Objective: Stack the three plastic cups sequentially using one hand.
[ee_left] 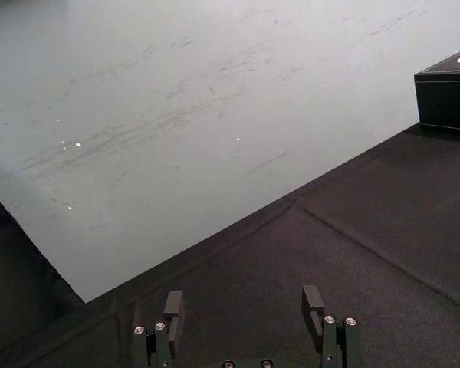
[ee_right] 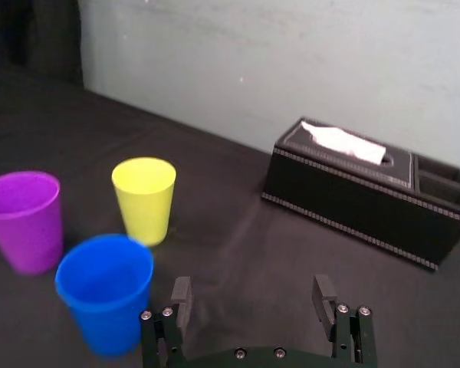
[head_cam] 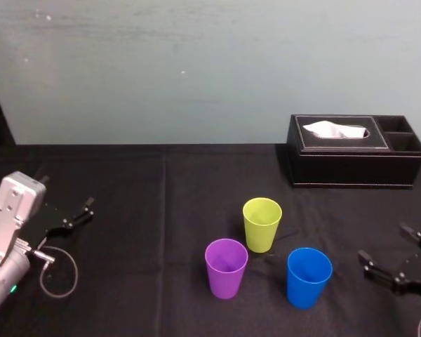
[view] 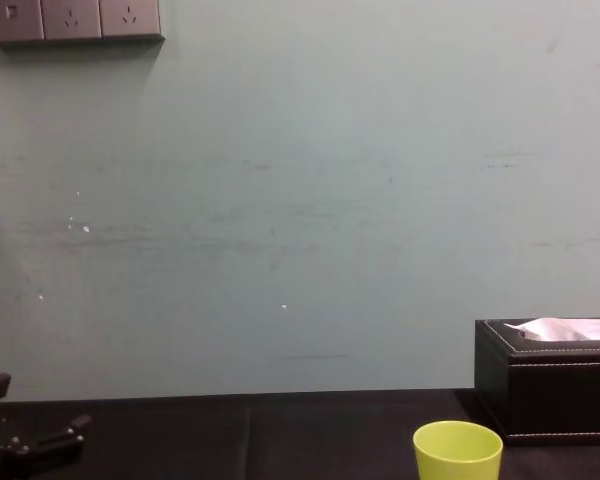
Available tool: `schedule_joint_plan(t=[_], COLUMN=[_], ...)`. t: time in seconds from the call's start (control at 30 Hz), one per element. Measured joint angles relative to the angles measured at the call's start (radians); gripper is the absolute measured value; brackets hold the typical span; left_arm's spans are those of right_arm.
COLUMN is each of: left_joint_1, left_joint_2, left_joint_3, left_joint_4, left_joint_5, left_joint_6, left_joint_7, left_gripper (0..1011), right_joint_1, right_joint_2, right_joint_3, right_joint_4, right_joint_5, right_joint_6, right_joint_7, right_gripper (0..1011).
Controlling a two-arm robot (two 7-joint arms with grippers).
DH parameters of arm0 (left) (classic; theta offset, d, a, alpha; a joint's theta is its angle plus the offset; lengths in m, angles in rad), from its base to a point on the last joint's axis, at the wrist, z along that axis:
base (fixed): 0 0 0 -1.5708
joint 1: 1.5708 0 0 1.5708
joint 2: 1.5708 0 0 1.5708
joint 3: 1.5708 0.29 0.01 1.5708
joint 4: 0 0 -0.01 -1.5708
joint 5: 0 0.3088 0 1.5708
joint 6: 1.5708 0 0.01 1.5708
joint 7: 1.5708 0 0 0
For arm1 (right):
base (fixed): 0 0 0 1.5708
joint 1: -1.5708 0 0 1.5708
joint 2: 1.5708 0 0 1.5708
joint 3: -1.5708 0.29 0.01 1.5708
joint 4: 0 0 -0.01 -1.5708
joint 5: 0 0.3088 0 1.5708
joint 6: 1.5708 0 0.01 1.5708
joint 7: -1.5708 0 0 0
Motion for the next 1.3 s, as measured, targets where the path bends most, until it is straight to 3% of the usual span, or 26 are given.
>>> schedule_joint_plan(t=[0.23, 0.53, 0.83, 1.3], left_joint_1=[0.000, 0.000, 0.000, 0.000], left_joint_2=[0.000, 0.000, 0.000, 0.000], left_joint_3=[0.000, 0.000, 0.000, 0.000], left_joint_4=[0.000, 0.000, 0.000, 0.000], left_joint_5=[0.000, 0.000, 0.000, 0.000], left_joint_6=[0.000, 0.000, 0.000, 0.000], left_joint_7=[0.000, 0.000, 0.000, 0.000], left_gripper=[1000, 1000, 1000, 1000], right_joint_1=[-0.111, -0.190, -0.194, -0.141], right_joint_2=[0.030, 0.025, -0.004, -0.073], right_joint_3=[0.067, 0.072, 0.055, -0.006], right_joint_4=[-0.043, -0.056, -0.056, -0.029], right_joint_5=[0.024, 0.024, 0.006, -0.049], right_joint_6=[0.015, 0.000, -0.029, -0.047], right_joint_7=[0.021, 0.077, 0.113, 0.162], right_gripper=[1000, 1000, 1000, 1000])
